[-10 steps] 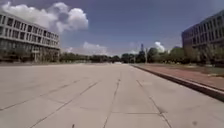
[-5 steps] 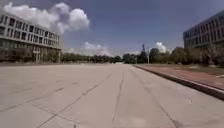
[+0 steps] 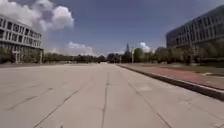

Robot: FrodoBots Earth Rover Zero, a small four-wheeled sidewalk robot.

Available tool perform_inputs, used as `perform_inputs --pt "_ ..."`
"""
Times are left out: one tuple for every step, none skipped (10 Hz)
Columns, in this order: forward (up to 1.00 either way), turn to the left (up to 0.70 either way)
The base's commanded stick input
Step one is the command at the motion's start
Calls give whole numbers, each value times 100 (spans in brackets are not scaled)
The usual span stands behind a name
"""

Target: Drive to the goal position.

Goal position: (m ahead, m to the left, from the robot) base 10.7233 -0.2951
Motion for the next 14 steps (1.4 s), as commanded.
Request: perform_inputs --pt "70 0" --pt "70 0" --pt "70 0" --pt "70 0" --pt "70 0" --pt "70 0" --pt "70 0" --pt "70 0" --pt "70 0" --pt "70 0" --pt "70 0" --pt "70 0" --pt "70 0" --pt "70 0"
